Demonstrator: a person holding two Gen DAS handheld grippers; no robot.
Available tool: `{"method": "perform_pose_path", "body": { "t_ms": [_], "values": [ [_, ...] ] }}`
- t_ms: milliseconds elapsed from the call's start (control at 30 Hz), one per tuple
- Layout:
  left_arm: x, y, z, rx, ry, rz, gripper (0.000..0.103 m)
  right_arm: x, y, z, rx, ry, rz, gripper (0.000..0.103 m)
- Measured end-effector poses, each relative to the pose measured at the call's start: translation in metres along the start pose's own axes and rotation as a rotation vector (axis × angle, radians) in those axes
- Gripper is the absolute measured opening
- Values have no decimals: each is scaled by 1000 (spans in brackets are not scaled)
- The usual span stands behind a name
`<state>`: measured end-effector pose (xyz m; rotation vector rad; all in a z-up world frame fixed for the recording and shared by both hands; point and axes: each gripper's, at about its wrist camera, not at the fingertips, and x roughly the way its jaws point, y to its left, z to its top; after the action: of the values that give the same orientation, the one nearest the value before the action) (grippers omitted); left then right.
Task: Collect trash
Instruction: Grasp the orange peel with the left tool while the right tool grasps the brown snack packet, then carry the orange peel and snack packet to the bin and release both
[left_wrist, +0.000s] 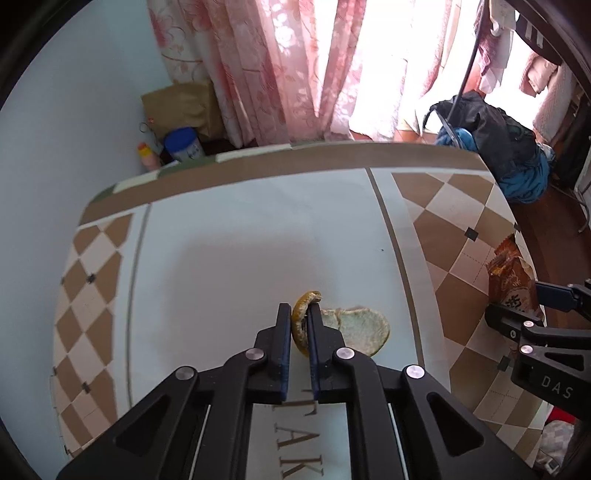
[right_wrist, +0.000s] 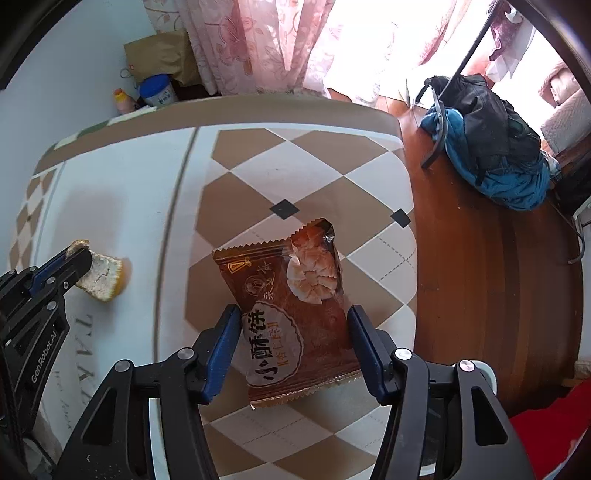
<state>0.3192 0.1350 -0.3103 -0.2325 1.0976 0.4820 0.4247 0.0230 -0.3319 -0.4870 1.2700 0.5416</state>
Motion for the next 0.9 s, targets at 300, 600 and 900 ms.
{"method": "perform_pose_path", "body": {
  "t_ms": [300,600,900],
  "values": [
    [-61,18,-14,-41,-89,59,5,-62,-3,-29,35,-104,71,61],
    [-153,-23,-37,3,-181,39,5,-157,-48,-89,151,-241,134,61],
    [-220,-155,-55,130,-227,-169,5,-230,-171,-180,321,-324,80,61]
  ]
}}
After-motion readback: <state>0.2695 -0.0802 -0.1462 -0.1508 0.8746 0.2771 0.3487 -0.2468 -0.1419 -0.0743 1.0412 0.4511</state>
